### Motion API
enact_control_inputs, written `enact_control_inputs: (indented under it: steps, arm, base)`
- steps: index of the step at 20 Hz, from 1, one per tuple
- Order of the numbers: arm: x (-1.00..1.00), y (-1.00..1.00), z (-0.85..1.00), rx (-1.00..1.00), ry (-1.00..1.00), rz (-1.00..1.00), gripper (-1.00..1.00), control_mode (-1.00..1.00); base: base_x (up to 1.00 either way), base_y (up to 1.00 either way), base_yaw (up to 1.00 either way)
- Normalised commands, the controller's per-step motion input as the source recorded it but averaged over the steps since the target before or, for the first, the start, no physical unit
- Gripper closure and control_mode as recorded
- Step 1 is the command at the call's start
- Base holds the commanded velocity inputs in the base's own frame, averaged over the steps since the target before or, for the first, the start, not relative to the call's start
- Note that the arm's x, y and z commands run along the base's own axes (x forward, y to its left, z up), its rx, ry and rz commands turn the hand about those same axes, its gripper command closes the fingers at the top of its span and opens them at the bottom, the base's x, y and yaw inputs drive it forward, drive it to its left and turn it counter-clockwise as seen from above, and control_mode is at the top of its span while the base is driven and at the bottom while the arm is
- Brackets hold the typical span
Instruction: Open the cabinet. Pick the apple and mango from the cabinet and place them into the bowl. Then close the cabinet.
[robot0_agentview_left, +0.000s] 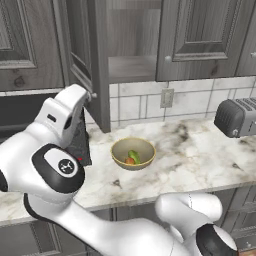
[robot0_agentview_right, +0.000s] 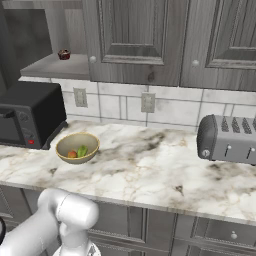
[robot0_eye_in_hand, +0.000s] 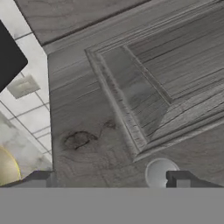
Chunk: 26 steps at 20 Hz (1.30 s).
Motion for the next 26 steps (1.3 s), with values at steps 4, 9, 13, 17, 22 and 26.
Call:
enact_control_inputs:
  steps: [4,9,13,17,22,26]
  arm:
    - [0.05,-0.57,0.0,-0.08,0.0,-0.08,-1.0,-1.0]
    - [0.19,-0.73,0.0,-0.08,0.03,-0.06,-1.0,-1.0]
    - [0.55,-0.66,0.0,-0.05,0.05,0.0,-1.0,-1.0]
    - [0.71,-0.6,0.0,-0.04,0.07,0.0,-1.0,-1.0]
    - [0.87,-0.46,0.0,-0.06,0.09,0.0,-1.0,-1.0]
    - [0.88,-0.29,0.0,-0.09,0.09,0.0,-1.0,-1.0]
  base:
    - [0.0,0.0,0.0]
    - [0.0,0.0,0.0]
    - [0.0,0.0,0.0]
    - [0.0,0.0,0.0]
    - [0.0,0.0,0.0]
    - [0.0,0.0,0.0]
